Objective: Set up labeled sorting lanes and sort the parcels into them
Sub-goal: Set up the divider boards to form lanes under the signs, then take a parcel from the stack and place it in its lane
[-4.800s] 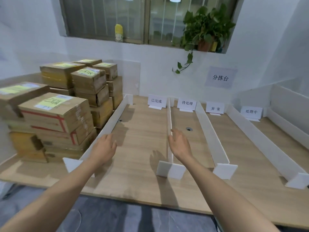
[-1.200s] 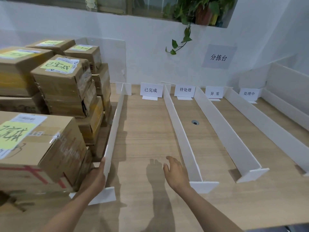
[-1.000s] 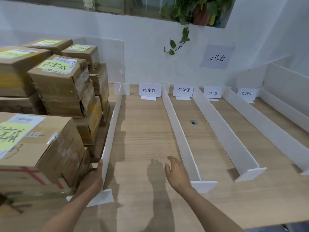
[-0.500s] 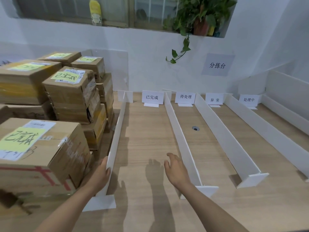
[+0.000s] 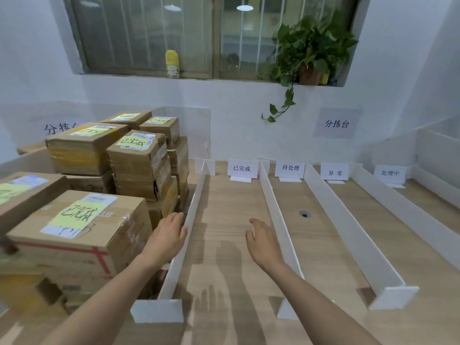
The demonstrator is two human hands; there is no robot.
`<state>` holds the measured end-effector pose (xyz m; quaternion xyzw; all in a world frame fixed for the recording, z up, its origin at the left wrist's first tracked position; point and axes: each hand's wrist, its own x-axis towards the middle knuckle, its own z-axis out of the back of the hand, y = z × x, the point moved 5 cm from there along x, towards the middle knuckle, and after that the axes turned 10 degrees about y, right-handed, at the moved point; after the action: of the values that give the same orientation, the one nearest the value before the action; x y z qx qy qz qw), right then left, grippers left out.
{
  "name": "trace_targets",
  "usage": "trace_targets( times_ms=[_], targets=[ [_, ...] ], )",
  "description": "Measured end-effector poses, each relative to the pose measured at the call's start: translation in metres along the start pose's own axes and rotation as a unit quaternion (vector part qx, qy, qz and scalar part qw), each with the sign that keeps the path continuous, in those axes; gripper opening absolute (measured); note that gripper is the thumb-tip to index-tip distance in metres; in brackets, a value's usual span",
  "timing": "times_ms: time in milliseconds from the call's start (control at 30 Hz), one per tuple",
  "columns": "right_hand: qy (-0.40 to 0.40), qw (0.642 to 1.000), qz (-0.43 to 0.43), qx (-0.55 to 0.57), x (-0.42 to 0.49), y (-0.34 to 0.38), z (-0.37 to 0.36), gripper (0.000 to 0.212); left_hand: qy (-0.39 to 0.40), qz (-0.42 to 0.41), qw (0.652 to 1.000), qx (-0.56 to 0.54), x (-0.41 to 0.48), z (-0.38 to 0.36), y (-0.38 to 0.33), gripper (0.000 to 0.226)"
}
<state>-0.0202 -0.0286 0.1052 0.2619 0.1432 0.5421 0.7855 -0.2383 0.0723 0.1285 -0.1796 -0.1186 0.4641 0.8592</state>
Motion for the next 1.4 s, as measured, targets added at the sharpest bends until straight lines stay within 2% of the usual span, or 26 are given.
trace_targets(
  times_ms=[167, 400, 567, 867, 1100, 1267, 1400],
  targets=[
    [-0.006, 1.000, 0.026, -0.006, 0.007, 0.016, 0.012, 0.042, -0.028, 0.012, 0.999, 0.014, -0.002, 0.017, -0.002, 0.049],
    [0.002, 0.996, 0.085, 0.018, 0.014, 0.052, 0.010, 0.042, -0.079, 0.003, 0.996, 0.032, -0.021, 0.046, -0.008, 0.037],
    [0.004, 0.992, 0.121, 0.030, 0.014, 0.090, 0.001, 0.038, -0.113, 0.018, 0.993, 0.023, -0.033, 0.072, 0.000, 0.043],
    [0.019, 0.982, 0.154, 0.104, 0.006, 0.183, -0.034, 0.036, -0.167, 0.061, 0.984, 0.014, -0.066, 0.148, 0.075, 0.044],
    [0.054, 0.977, 0.137, 0.154, -0.009, 0.245, -0.076, 0.039, -0.112, 0.121, 0.986, -0.021, -0.093, 0.177, 0.158, 0.040],
    [0.082, 0.966, 0.059, 0.239, -0.009, 0.264, -0.107, 0.046, -0.035, 0.140, 0.988, -0.047, -0.092, 0.178, 0.196, 0.041],
    [0.080, 0.949, -0.010, 0.305, -0.009, 0.266, -0.115, 0.042, -0.007, 0.130, 0.988, -0.083, -0.081, 0.177, 0.209, 0.040]
  ],
)
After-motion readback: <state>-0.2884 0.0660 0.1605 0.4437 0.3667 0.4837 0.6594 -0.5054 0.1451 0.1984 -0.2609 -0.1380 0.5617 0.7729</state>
